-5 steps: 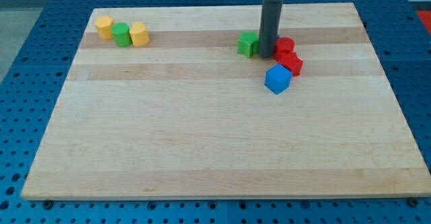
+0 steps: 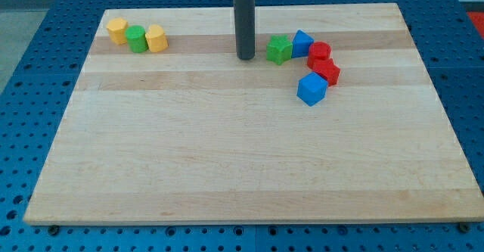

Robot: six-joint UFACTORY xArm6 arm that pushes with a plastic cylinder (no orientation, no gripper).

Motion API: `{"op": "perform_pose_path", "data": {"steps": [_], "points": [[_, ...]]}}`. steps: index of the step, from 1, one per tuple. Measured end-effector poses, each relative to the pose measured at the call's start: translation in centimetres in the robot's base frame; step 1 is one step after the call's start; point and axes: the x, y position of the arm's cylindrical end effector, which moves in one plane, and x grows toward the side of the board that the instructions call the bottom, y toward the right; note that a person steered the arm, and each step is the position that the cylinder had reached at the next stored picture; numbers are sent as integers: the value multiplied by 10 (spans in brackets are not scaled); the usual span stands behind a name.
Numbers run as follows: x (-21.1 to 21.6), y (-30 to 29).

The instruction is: Move the green star down a bit

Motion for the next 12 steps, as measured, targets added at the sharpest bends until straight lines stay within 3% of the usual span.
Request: {"op": "perform_pose_path", "data": {"steps": [3, 6, 12], "points": [[-19, 58], [-41, 61], [-20, 87]]}}
